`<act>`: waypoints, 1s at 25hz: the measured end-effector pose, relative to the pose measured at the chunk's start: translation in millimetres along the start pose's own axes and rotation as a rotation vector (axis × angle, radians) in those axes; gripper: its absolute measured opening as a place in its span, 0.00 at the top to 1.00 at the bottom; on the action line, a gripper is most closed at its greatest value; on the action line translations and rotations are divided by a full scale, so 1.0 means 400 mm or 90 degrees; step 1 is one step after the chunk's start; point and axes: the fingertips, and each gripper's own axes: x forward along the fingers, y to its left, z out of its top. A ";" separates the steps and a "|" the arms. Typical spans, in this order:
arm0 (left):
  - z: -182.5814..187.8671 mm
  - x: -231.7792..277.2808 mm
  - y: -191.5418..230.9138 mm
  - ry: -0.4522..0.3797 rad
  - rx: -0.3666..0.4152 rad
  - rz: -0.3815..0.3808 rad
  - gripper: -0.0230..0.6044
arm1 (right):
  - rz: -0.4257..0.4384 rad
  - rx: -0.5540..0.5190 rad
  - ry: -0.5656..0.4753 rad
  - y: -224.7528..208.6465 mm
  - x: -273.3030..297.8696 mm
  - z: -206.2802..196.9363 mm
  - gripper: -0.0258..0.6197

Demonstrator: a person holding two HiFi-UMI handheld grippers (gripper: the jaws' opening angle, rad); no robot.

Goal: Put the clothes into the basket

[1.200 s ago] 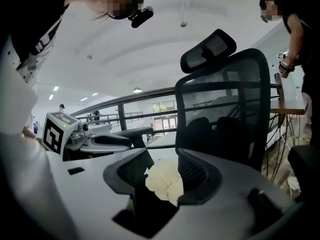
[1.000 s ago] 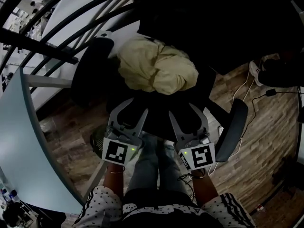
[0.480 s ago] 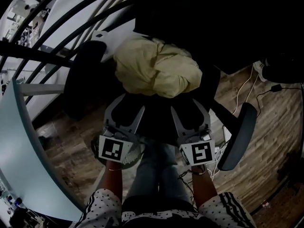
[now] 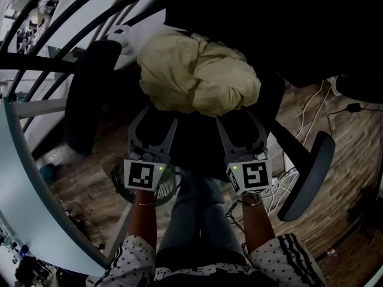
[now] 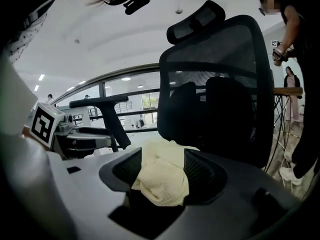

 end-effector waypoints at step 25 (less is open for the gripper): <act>-0.242 0.128 0.143 0.239 -0.064 0.065 0.58 | -0.027 0.040 0.190 -0.089 0.169 -0.208 0.58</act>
